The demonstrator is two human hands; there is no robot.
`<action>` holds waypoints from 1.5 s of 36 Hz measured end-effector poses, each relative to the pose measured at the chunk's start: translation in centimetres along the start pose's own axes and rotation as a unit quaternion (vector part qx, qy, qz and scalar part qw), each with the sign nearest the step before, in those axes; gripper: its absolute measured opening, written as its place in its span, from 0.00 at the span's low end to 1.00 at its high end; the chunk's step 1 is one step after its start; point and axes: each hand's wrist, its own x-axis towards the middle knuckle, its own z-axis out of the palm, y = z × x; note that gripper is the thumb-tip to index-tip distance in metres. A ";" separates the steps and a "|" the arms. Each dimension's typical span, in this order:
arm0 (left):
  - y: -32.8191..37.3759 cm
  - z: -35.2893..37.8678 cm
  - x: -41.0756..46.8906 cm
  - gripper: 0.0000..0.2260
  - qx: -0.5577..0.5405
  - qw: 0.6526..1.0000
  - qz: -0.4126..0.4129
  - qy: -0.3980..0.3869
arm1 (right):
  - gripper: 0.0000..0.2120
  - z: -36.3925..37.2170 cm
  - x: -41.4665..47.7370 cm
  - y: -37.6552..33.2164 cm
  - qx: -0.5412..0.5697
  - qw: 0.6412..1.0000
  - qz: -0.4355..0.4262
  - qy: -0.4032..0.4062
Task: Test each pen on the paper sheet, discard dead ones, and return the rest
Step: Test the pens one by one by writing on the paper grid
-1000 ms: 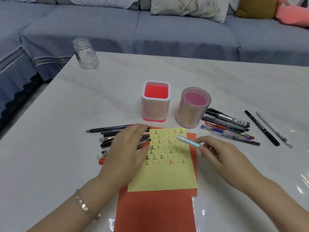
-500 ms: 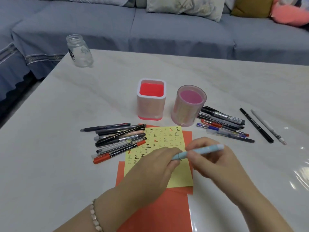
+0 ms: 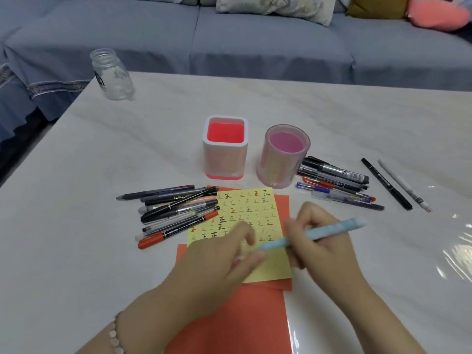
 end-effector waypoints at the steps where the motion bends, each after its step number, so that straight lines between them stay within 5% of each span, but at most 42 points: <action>1: -0.5 0.0 -0.1 0.13 0.014 0.999 -0.042 0.016 | 0.12 -0.5 0.1 0.2 0.017 0.999 0.003 0.037; 5: -3.9 0.6 -0.5 0.07 0.101 0.984 -0.140 0.043 | 0.10 -2.5 0.3 2.1 0.027 0.991 0.041 0.123; 11: -7.5 2.9 -0.9 0.11 0.241 0.960 -0.064 0.126 | 0.14 -2.5 -0.4 4.6 0.004 0.991 0.083 0.101; 16: -4.6 3.9 0.2 0.18 0.221 0.966 -0.015 0.130 | 0.11 -1.9 -0.3 5.0 0.117 0.978 0.124 0.116; 19: -3.3 5.2 1.2 0.19 0.212 0.972 0.034 0.097 | 0.10 -1.7 -0.2 5.1 0.082 0.983 0.106 0.126; 26: -4.5 6.9 2.9 0.26 0.220 0.975 -0.010 0.000 | 0.17 -1.3 1.1 5.9 -0.010 0.974 0.055 0.219; 54: -4.8 7.7 3.1 0.28 0.180 0.982 -0.023 0.054 | 0.16 0.3 2.9 9.7 -0.137 0.959 0.015 0.248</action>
